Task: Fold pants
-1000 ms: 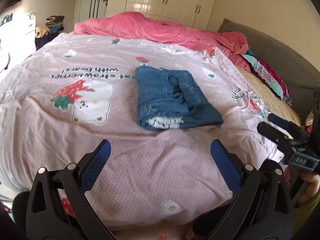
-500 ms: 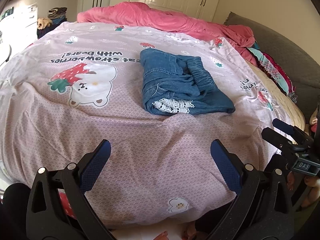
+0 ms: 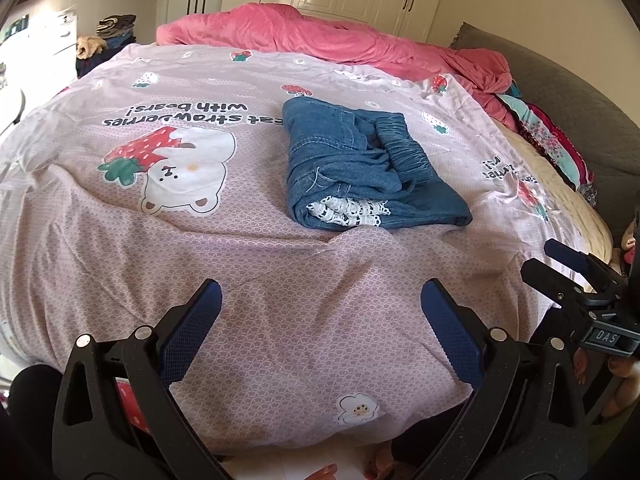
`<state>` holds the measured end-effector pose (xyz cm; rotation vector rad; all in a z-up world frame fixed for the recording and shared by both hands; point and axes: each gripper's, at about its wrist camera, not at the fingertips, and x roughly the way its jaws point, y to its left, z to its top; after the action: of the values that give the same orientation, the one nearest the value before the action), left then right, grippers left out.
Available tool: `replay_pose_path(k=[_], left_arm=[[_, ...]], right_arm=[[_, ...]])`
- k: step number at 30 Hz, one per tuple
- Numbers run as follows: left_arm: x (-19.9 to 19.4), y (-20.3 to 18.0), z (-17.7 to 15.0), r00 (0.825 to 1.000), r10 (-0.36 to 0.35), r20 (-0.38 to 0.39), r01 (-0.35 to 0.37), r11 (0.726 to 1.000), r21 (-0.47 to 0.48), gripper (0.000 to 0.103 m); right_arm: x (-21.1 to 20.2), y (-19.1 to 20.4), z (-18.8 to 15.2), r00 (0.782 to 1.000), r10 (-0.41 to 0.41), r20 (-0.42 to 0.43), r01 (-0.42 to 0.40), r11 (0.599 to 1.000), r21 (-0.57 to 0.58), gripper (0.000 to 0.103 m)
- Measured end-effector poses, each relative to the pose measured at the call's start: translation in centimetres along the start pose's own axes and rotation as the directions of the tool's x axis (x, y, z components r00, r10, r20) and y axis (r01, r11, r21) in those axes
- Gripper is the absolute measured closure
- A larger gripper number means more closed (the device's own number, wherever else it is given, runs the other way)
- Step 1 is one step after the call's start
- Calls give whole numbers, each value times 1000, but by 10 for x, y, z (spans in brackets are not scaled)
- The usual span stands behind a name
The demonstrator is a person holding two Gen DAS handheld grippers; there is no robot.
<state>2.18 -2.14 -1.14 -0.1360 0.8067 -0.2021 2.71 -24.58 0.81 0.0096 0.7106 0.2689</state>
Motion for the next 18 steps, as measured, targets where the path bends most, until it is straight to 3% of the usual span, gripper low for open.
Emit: replay_pose_path(k=[18], left_arm=[[-4, 0, 0, 1000, 14, 0, -14, 1000, 0, 9]], right_arm=[[0, 0, 0, 1000, -6, -2, 6, 1000, 2, 4]])
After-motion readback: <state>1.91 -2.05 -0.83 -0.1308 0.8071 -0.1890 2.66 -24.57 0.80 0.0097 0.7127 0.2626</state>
